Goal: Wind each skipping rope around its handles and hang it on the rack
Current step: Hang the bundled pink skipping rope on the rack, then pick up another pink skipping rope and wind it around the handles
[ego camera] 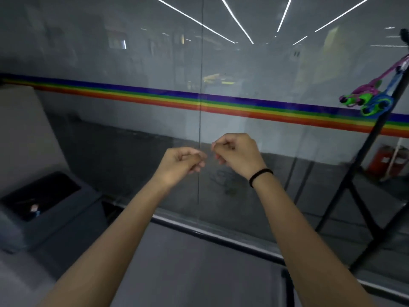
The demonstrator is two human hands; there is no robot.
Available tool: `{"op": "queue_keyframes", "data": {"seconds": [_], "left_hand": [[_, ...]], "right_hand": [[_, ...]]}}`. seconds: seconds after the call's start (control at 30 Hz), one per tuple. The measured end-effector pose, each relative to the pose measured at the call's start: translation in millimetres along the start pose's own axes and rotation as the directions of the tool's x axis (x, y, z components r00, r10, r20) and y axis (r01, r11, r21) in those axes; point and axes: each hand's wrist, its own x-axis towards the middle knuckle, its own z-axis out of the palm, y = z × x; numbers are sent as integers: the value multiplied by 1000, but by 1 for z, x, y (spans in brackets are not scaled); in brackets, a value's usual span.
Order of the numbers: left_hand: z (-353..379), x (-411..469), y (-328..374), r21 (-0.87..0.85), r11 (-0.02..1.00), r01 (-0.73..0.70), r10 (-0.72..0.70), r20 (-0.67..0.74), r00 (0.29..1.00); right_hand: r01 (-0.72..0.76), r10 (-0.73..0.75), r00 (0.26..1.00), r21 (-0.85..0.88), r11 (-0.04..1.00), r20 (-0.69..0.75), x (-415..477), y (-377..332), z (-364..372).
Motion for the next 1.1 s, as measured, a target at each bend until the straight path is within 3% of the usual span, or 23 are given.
{"op": "queue_keyframes", "data": {"seconds": [0.3, 0.5, 0.7, 1.1], "left_hand": [[-127, -60, -65, 50, 998, 32, -37, 104, 994], [-144, -92, -132, 49, 998, 45, -53, 169, 984], [-114, -131, -265, 24, 996, 86, -89, 181, 980], [-39, -247, -625, 36, 989, 147, -151, 206, 967]], "right_hand": [[-68, 66, 997, 54, 996, 30, -61, -33, 150], [-170, 169, 985, 59, 984, 18, -101, 6, 212], [-200, 199, 979, -16, 980, -35, -159, 117, 279], [-238, 229, 969, -95, 967, -98, -333, 417, 444]]}}
